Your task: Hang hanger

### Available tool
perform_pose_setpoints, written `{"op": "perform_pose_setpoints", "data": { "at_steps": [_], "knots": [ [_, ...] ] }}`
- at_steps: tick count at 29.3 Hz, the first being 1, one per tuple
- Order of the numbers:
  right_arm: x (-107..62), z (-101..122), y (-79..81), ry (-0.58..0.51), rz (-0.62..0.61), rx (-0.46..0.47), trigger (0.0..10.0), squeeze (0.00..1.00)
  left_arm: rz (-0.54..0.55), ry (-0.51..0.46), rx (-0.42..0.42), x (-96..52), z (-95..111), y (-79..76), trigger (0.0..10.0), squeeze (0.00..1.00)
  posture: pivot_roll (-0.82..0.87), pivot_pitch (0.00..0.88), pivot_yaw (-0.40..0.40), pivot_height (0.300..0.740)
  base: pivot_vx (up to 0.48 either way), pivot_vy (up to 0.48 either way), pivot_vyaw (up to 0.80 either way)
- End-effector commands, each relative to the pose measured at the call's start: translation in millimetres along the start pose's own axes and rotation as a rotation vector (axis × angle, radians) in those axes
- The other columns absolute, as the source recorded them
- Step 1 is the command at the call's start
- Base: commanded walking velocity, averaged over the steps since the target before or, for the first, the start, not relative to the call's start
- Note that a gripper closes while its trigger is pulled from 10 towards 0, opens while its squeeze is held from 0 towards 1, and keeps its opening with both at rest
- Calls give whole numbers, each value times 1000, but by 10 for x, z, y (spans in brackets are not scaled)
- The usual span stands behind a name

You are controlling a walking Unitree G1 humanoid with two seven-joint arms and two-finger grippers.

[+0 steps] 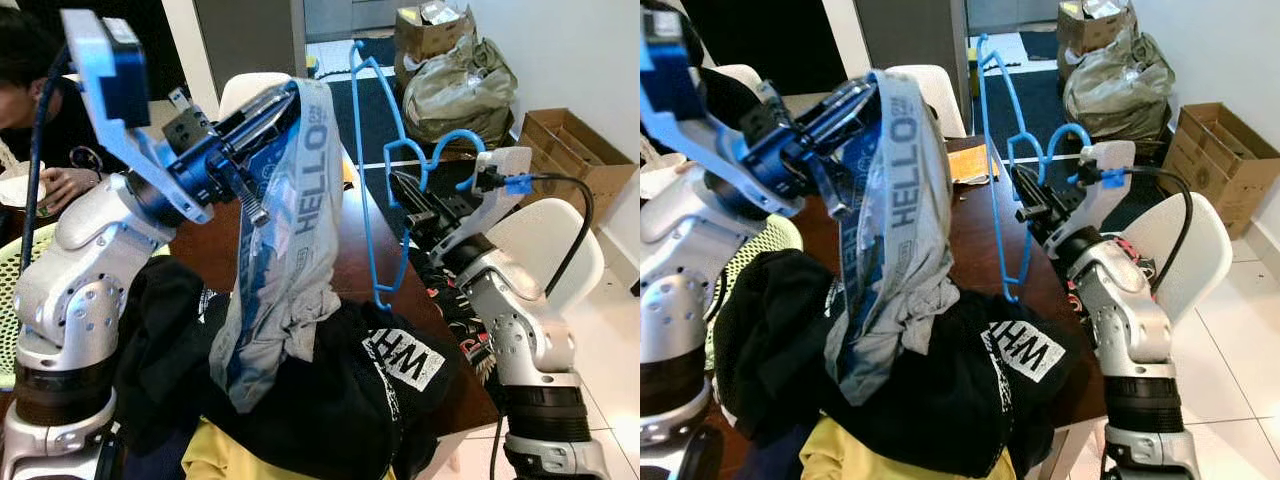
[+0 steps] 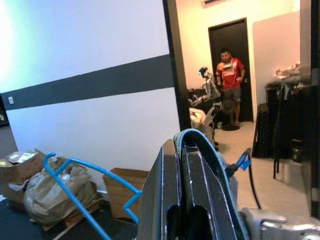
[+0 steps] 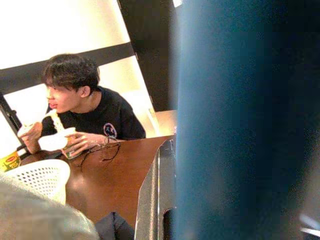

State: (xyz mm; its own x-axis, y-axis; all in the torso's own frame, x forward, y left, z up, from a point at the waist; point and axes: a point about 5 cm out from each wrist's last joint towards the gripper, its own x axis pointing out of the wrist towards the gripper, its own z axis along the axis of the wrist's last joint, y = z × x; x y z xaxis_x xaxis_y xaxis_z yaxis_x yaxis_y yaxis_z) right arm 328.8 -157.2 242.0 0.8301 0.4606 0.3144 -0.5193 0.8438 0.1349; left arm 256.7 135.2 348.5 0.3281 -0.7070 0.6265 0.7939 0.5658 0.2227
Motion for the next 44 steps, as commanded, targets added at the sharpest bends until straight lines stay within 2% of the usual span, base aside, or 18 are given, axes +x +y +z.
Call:
{"op": "perform_pose_setpoints", "data": {
  "at_steps": [1, 3, 7, 8, 9, 10, 11, 12, 14, 16, 17, 18, 21, 27, 31, 35, 40, 44],
  "knots": [
    [28, -7, 33, -10, 19, 10, 10000, 0, -1, -21, -22, -22, 24, -31, 0, 0, 54, 101, 68, 740, 0, 0, 0],
    [45, 5, 34, -12, 25, 8, 10000, 0, 19, -81, -81, -26, 100, -27, 0, 0, 53, 89, 63, 740, 0, 0, 0],
    [59, 11, 30, -14, 27, 7, 10000, 0, 36, -118, -142, -50, 154, -15, 0, 0, 51, 77, 65, 740, 0, 0, 0],
    [63, 9, 30, -15, 28, 8, 10000, 0, 42, -98, -153, -71, 131, -12, 627, 0, 49, 69, 66, 740, 0, 0, 0],
    [66, 8, 30, -16, 28, 7, 10000, 0, 62, -62, -164, -106, 74, -2, 7412, 0, 49, 69, 66, 740, 0, 0, 0],
    [68, 6, 31, -17, 29, 8, 10000, 0, 81, -27, -175, -143, 7, 4, 9255, 0, 47, 60, 67, 740, 0, 0, 0],
    [67, 0, 32, -18, 28, 8, 10000, 0, 96, 6, -182, -181, -65, -1, 10000, 0, 43, 50, 68, 740, 0, 0, 0],
    [67, 0, 32, -18, 28, 8, 10000, 0, 96, 6, -182, -181, -65, -1, 10000, 0, 43, 50, 68, 740, 0, 0, 0],
    [62, -8, 30, -19, 27, 10, 10000, 0, 113, 56, -216, -241, -229, -67, 10000, 0, 39, 36, 67, 740, -306, 0, 0],
    [62, -8, 30, -19, 27, 10, 10000, 0, 113, 56, -216, -241, -229, -67, 10000, 0, 39, 36, 67, 740, -326, 0, 0],
    [57, -17, 26, -18, 24, 15, 10000, 0, 115, 74, -241, -253, -316, -132, 10000, 0, 39, 24, 65, 740, -382, 0, 0],
    [57, -17, 26, -18, 24, 15, 10000, 0, 115, 74, -241, -253, -316, -132, 10000, 0, 39, 24, 65, 740, -382, 0, 0],
    [68, -38, 19, -21, 18, 34, 10000, 0, 107, 95, -302, -220, -457, -277, 10000, 0, 36, 9, 62, 740, -398, 0, 0],
    [90, -60, 11, -19, 15, 48, 10000, 0, 93, 96, -331, -163, -496, -310, 10000, 0, 35, 9, 57, 740, -398, 0, 0],
    [111, -38, -4, -29, 13, 39, 10000, 0, 77, 93, -321, -139, -490, -314, 10000, 0, 30, 0, 61, 740, -398, 0, 0],
    [122, -24, -79, -43, -33, 26, 10000, 0, 75, 86, -311, -117, -509, -313, 10000, 0, 27, 0, 63, 740, -396, 0, 0],
    [73, -60, -171, -25, -96, 15, 10000, 0, 50, 83, -328, -61, -545, -385, 10000, 0, 23, 0, 68, 740, -398, 0, 0],
    [37, -63, -279, -20, -155, 5, 10000, 0, 38, 84, -339, -35, -576, -411, 10000, 0, 16, 0, 71, 740, -398, 0, -773]
  ]
}}
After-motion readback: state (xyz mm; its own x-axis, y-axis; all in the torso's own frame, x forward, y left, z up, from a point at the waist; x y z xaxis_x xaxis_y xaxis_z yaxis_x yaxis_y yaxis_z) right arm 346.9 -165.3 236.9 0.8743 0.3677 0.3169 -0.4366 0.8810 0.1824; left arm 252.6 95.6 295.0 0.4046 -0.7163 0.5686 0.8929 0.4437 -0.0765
